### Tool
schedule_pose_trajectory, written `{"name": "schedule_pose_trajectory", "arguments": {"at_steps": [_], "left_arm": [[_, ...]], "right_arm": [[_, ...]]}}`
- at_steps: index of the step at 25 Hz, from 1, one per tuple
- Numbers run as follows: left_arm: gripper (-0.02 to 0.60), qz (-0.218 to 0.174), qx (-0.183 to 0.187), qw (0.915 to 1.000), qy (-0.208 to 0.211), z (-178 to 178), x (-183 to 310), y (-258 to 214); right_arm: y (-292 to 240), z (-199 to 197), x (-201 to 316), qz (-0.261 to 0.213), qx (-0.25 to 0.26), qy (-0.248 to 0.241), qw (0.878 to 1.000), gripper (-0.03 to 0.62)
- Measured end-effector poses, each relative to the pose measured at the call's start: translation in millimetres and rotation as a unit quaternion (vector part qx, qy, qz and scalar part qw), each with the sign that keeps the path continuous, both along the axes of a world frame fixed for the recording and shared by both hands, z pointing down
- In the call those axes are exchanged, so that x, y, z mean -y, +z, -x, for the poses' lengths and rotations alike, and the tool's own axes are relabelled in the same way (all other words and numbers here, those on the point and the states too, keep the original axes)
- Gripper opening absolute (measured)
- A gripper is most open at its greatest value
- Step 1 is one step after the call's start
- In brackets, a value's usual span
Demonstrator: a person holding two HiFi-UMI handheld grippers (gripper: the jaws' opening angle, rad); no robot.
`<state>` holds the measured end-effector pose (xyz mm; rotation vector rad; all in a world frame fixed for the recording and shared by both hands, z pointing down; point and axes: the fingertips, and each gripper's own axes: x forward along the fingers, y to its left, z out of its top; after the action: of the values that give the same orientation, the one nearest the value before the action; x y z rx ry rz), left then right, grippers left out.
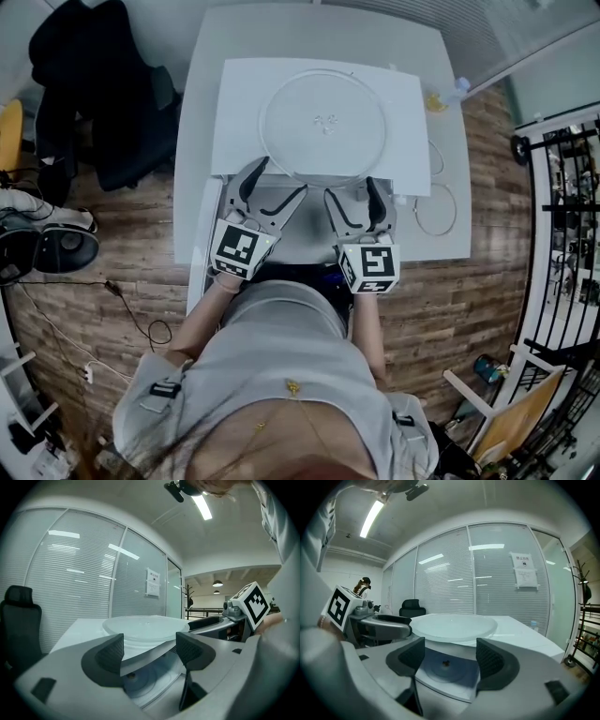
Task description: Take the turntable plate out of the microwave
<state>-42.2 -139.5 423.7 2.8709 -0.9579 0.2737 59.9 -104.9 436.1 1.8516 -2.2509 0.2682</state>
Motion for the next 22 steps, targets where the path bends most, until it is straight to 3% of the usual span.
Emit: {"name": "schedule_pose_trajectory", "arguments": {"at_steps": [6, 11, 22], "left_arm": [[0.344, -0.007, 0.007, 0.9998, -0.018, -4, 1, -3], [0.344, 0.013, 0.008, 0.9989, -0.045, -11, 7, 0], [0.342, 0.021, 0.019, 0.9956, -0.089, -16, 11, -1]], "right_arm": [[-4, -3, 7, 0.005, -0.017, -0.01, 1.0, 0.325], [0, -11, 15, 0.021, -0.016, -0.033, 0.999, 0.325], [-7, -13, 25, 0.034, 0.032, -0.039, 0.998, 0.325]]}}
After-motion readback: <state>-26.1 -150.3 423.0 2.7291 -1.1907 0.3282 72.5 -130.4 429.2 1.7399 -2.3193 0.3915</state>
